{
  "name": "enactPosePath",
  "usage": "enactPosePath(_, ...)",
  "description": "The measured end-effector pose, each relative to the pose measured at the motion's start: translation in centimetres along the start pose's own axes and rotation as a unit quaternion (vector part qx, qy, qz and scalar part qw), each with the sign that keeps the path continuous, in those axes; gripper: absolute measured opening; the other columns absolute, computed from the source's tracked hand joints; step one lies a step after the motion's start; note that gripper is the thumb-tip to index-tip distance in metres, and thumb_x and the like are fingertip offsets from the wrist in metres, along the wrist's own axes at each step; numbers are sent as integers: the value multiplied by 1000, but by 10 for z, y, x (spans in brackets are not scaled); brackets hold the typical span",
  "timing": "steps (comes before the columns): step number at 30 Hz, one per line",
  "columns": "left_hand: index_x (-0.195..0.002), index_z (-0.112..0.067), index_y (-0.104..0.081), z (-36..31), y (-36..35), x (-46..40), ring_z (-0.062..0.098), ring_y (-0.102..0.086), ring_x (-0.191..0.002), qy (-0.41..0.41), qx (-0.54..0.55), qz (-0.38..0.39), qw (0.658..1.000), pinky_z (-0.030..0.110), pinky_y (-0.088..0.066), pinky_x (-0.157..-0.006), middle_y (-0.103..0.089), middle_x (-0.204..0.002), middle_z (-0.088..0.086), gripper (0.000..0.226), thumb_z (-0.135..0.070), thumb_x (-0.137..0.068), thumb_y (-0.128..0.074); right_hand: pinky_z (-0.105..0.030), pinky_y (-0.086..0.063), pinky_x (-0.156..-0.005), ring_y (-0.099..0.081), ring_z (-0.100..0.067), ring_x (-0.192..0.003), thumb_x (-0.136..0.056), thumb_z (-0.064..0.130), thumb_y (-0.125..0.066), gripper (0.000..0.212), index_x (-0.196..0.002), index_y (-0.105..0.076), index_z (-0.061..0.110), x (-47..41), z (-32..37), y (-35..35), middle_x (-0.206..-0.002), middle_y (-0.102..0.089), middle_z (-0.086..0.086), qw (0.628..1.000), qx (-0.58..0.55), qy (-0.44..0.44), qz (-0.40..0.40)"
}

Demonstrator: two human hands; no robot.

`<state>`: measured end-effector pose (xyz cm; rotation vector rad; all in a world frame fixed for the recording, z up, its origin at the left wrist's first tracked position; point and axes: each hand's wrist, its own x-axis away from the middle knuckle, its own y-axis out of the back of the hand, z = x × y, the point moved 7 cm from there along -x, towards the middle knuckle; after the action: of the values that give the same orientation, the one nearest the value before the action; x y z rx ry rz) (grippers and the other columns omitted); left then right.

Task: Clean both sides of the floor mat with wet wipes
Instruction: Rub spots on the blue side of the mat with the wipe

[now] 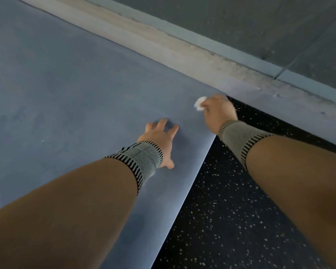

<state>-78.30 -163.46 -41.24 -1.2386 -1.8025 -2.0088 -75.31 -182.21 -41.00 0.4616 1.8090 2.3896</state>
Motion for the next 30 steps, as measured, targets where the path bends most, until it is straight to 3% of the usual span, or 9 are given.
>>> enactPosePath(2,-151,-38,-4,0,-1,-1,30,-7,-142,0,-1,-1,1000,45,-50,-96,5,-156,-7,117,-46,-66,-84,-25,-40,-81,-54,-23,-101,-94,7,-48,28,-116,-63,16,8,5,-8,-118,-52,-6,998,-25,48,-8)
enactPosePath(7,-152,-37,-3,-1,-2,0,30,-5,-143,6,-4,1,1000,44,-50,-97,6,-157,-6,117,-46,-67,-83,-32,-47,-85,-58,-27,-105,-86,-4,-51,38,-119,-56,14,-14,-37,15,-122,-55,-10,988,-49,-127,-79)
enactPosePath(12,-152,-39,-2,1,-2,1,28,-5,-143,4,0,1,1000,44,-50,-96,7,-158,-8,116,-45,-68,-83,-25,-41,-82,-56,-25,-107,-90,0,-48,43,-122,-59,26,-19,20,-9,-124,-51,-6,999,-37,21,4)
enactPosePath(14,-151,-39,-2,0,-3,1,28,-6,-143,2,-4,0,1000,44,-50,-96,6,-157,-8,116,-46,-68,-83,-25,-36,-79,-54,-27,-102,-90,2,-48,38,-120,-62,21,-2,3,-13,-118,-51,-10,999,-33,28,-31)
enactPosePath(17,-151,-38,-4,1,-3,-1,29,-6,-142,3,-1,-2,1000,44,-51,-94,4,-156,-7,116,-46,-67,-84,-35,-41,-86,-52,-34,-108,-91,9,-46,34,-122,-60,11,-9,-38,0,-121,-53,-19,994,7,-84,-74)
enactPosePath(19,-151,-38,-5,0,-2,-1,29,-7,-142,0,-2,-3,1000,44,-51,-93,3,-157,-7,116,-47,-66,-83,-36,-43,-90,-53,-33,-113,-94,10,-46,35,-127,-56,13,-27,-39,4,-129,-49,-18,990,11,-134,-35)
enactPosePath(24,-151,-39,-2,0,-1,0,29,-6,-142,2,-6,-1,1000,45,-51,-95,5,-157,-8,117,-47,-67,-83,-30,-42,-81,-55,-29,-97,-92,6,-47,33,-117,-63,19,-2,7,-11,-116,-53,-13,999,-22,43,-24)
enactPosePath(28,-151,-39,-2,0,-2,0,29,-5,-143,6,-2,6,1000,45,-51,-95,6,-157,-8,117,-46,-67,-83,-28,-42,-76,-53,-24,-96,-93,3,-47,39,-125,-58,22,-16,-36,2,-122,-46,-13,992,28,-111,-47)
enactPosePath(30,-151,-38,-3,0,-1,0,29,-5,-143,3,0,5,1000,45,-51,-95,6,-157,-7,116,-46,-68,-83,-32,-45,-86,-54,-28,-107,-90,2,-50,42,-125,-57,24,-28,-19,5,-127,-45,-15,994,40,-99,-25)
